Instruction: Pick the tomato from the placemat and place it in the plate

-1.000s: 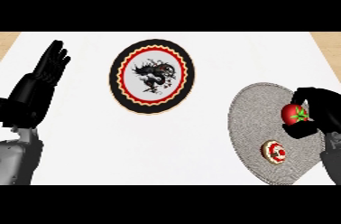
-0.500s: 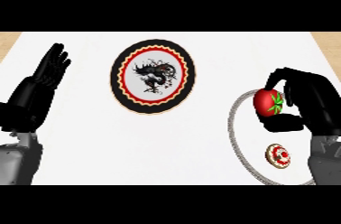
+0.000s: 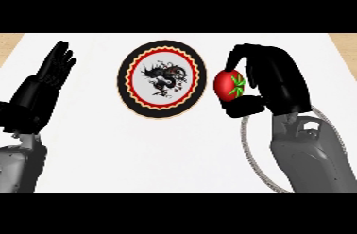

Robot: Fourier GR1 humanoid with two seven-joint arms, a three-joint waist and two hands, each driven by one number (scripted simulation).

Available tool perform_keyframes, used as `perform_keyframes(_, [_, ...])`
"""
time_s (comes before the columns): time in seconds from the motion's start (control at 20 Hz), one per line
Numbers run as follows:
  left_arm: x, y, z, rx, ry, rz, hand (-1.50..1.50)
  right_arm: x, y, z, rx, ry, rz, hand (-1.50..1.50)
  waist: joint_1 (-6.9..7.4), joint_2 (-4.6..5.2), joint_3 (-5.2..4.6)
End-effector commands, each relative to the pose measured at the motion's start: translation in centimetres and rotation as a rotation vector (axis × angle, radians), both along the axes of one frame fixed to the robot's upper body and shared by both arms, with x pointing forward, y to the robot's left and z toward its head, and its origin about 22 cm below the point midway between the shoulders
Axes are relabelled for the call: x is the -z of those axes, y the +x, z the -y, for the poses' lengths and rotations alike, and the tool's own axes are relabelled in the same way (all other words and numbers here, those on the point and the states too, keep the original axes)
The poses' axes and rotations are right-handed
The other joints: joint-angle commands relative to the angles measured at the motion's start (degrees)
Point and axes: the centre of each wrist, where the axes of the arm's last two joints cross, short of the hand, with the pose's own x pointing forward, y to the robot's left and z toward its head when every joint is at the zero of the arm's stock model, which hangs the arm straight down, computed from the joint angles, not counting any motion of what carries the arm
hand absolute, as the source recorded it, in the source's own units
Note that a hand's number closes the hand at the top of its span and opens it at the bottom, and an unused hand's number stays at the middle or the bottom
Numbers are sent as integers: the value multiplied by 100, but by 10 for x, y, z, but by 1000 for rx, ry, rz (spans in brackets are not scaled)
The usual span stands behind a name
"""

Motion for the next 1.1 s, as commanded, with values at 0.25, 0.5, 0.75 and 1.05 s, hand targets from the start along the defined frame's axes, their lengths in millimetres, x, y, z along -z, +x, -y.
perform_keyframes(0.25, [-4, 16, -1, 9, -8, 5, 0, 4, 51, -82, -53, 112, -39, 150, 57, 31, 2])
perform_keyframes(0.5, [13, 9, -8, 14, 11, 4, 0, 6, 77, -113, -31, 73, -96, 150, 113, 42, -1])
perform_keyframes(0.75, [5, 11, 13, 28, -4, 11, 0, 37, 98, -123, 8, 4, -114, 150, 191, 64, 0])
perform_keyframes(1.05, [-11, 18, 25, 93, 11, 22, 0, 66, 111, -123, 37, -64, -153, 150, 462, 136, -2])
